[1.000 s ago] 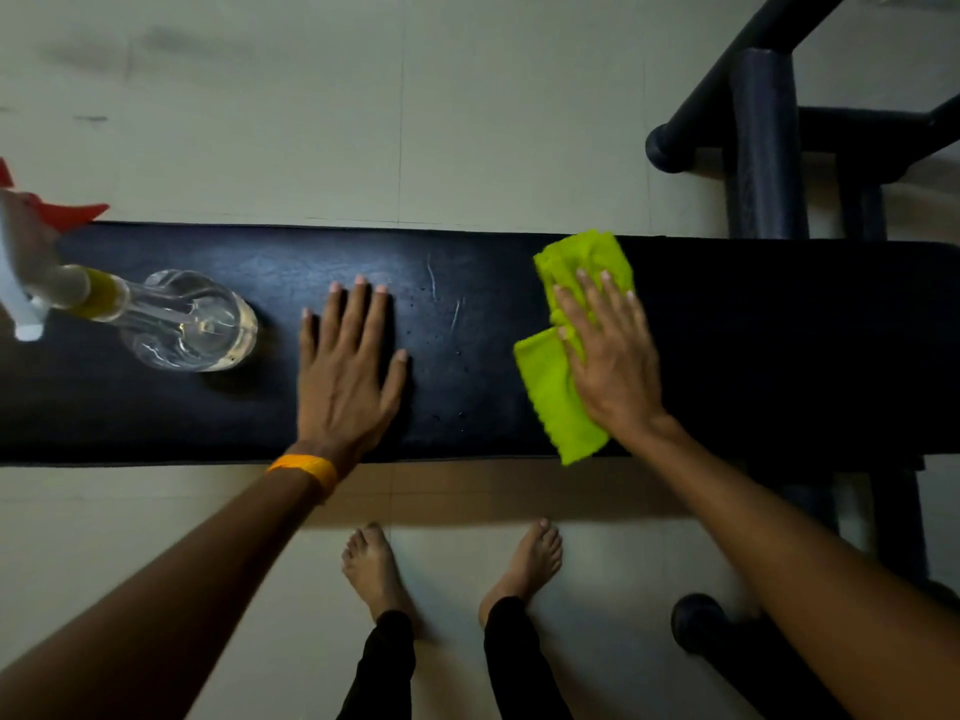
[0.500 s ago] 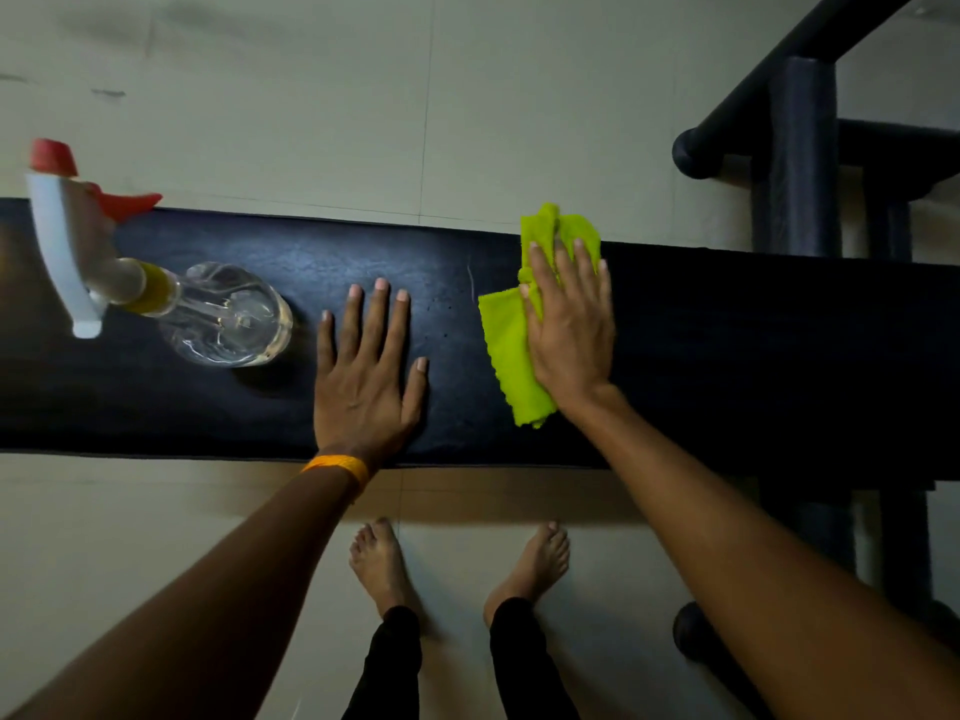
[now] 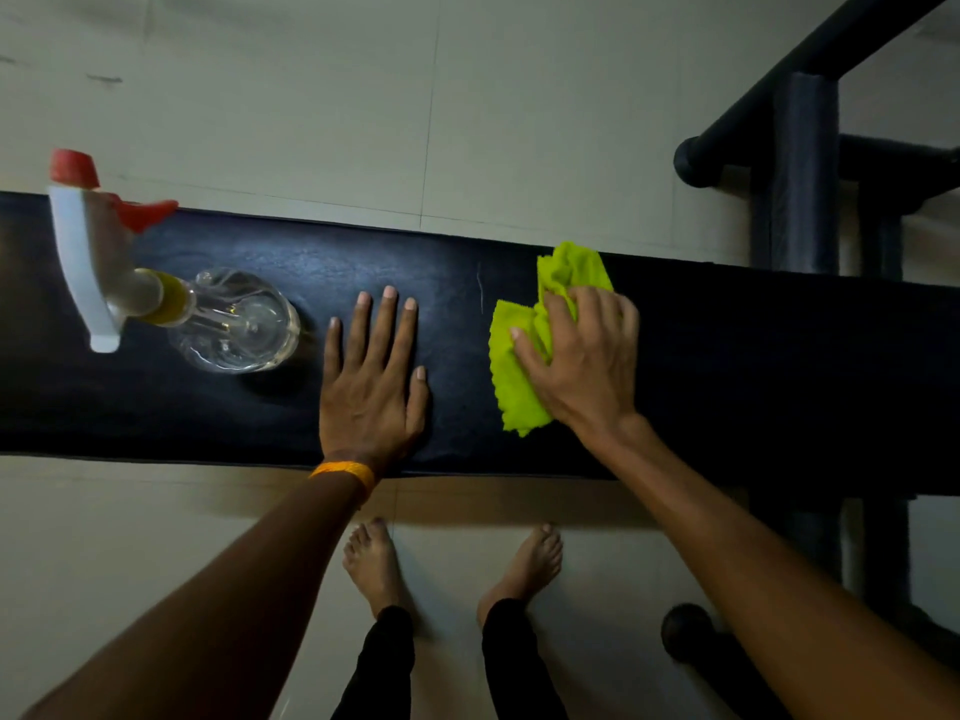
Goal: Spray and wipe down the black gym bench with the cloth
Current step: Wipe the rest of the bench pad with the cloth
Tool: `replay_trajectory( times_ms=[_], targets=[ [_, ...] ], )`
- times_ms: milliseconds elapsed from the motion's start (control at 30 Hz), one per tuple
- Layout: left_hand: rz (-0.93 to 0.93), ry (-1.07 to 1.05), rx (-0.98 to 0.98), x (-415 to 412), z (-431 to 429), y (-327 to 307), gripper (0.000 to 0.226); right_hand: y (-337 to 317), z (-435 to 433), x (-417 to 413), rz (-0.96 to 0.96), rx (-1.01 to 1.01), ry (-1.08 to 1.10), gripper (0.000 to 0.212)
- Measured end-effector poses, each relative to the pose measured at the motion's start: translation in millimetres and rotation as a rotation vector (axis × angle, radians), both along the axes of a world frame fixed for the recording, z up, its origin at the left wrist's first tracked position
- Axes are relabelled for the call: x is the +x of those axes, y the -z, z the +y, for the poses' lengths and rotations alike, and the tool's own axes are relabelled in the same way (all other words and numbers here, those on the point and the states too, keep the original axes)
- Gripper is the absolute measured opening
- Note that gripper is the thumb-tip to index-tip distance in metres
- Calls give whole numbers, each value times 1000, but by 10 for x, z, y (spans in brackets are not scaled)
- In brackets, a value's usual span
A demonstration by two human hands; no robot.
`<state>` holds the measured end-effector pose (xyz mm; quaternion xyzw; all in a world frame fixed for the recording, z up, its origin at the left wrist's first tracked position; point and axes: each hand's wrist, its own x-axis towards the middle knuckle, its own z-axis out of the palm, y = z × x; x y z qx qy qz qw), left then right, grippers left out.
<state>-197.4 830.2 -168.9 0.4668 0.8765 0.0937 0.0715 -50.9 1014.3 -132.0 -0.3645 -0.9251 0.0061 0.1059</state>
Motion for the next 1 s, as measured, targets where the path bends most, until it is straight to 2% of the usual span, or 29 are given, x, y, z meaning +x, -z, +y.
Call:
replay_trajectory(
  times_ms=[133,200,233,333,400,467,500,533,633,667,700,800,867,900,1000],
  targets=[
    [-5,-1,5,4,-15,0,69,-47,-77,148,-121,-126,-35,88],
    [7,3,-5,8,-14,4,69,49,8,89,-170,-213,-41,101],
    [11,5,-9,6,-14,5,69,103,-13,55,-179,-234,-47,99],
    [6,6,-5,7,-2,2,69,201,-355,30,-154,-185,-35,76],
    [4,-1,0,6,-2,-5,69,232,-516,59,-142,-169,-190,65],
    [3,-6,1,10,-7,-8,70,257,-314,75,-149,-131,-407,58],
    [4,-7,-3,12,-10,-4,70,293,-130,67,-116,-93,-433,55],
    [3,-4,-8,17,-12,0,70,317,55,49,-65,-78,-359,54],
    [13,-5,-7,19,-6,-7,70,322,257,-173,32,-179,169,59],
    [16,-3,-9,19,-1,-7,70,332,138,-297,38,-184,203,61],
    [18,-2,-10,18,0,-4,70,341,-19,-427,44,-185,130,60],
    [24,-6,-7,15,-10,11,70,307,-200,-625,20,-188,-326,57],
    [22,-4,-4,17,-14,18,71,308,9,-584,28,-171,-423,57],
    [23,-5,-6,18,-11,20,71,312,112,-529,42,-177,-355,59],
    [16,-6,-20,22,-9,13,71,289,64,-273,108,-205,112,65]
  ],
)
